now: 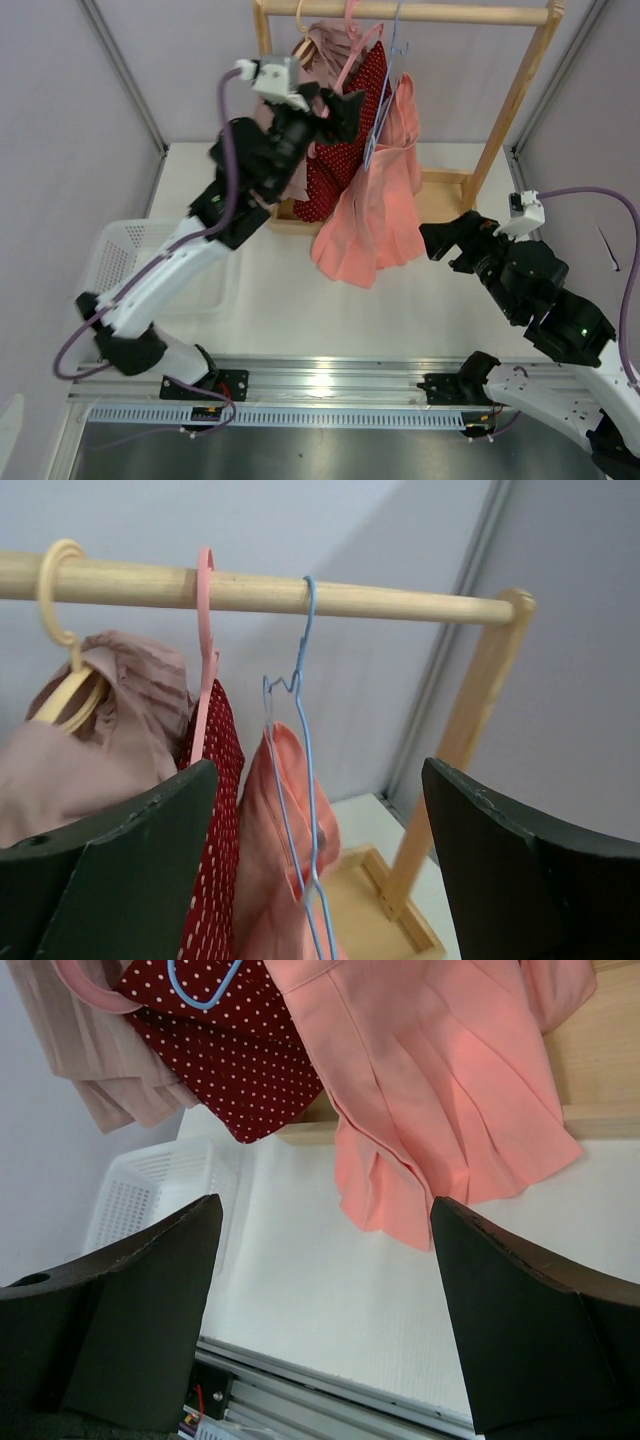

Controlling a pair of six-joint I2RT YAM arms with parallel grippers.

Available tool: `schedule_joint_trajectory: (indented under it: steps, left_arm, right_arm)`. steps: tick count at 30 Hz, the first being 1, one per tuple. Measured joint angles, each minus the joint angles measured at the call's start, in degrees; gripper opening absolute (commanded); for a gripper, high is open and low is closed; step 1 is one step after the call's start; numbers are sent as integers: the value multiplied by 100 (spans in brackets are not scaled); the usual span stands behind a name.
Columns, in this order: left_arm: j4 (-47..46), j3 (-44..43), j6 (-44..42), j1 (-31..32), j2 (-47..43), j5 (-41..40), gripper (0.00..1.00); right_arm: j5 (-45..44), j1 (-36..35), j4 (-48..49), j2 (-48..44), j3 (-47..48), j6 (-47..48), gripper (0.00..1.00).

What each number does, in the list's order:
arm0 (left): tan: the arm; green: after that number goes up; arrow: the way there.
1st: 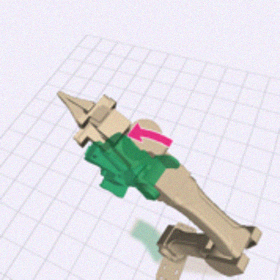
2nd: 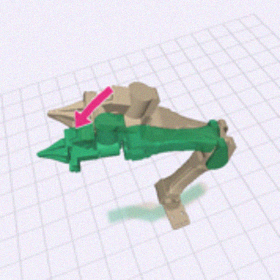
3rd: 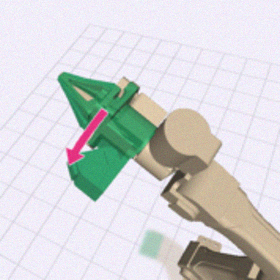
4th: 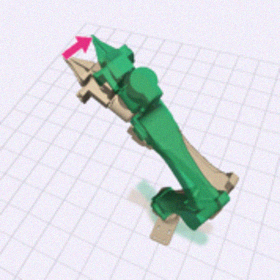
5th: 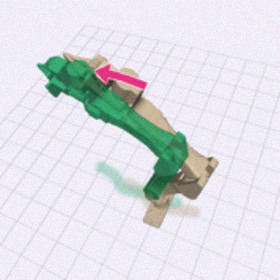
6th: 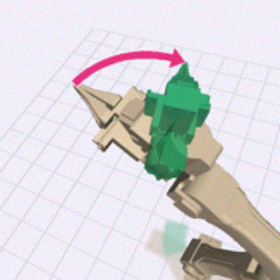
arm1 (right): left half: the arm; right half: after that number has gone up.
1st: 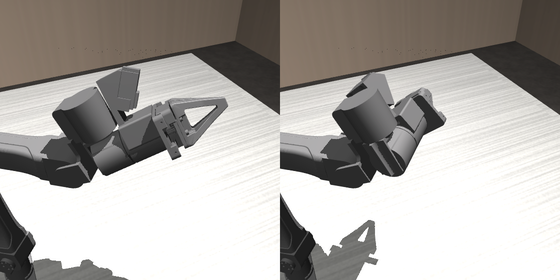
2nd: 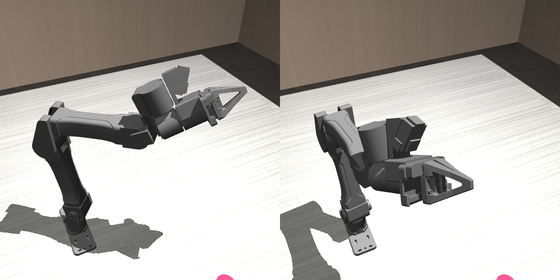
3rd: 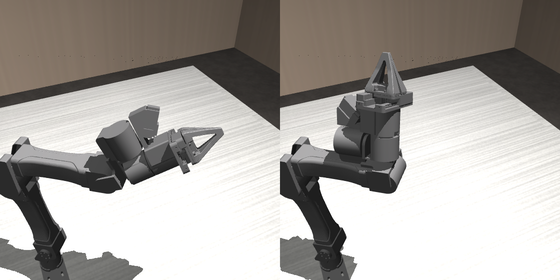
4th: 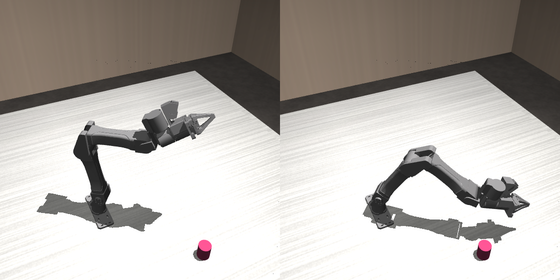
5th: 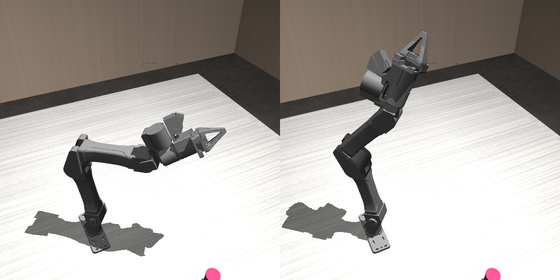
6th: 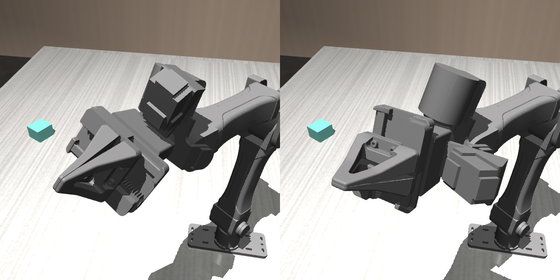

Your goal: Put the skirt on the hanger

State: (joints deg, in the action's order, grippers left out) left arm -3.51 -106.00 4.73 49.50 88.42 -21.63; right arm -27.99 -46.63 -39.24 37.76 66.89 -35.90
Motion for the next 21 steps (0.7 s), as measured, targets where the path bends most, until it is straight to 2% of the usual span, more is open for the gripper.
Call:
schedule_joint_trajectory:
  steps: [3, 7, 11, 16, 21]
  left_arm:
    - [575, 581, 332, 63, -1054, 118, 89]
    - [1386, 1917, 796, 57, -2658, 212, 89]
    - [2249, 2896, 1071, 59, -3773, 262, 89]
    - [3246, 3563, 1233, 59, -4555, 225, 89]
    - [3932, 3738, 1287, 59, -4822, 188, 90]
  right_arm:
    - [13, 0, -11, 142, 0, 2, 93]
    - [-11, 0, -17, 205, -26, 52, 98]
    - [-160, 7, -13, 203, -142, 92, 99]
    - [-295, 42, -9, 225, -389, 105, 100]
    - [-304, 63, 61, 286, -505, 103, 99]
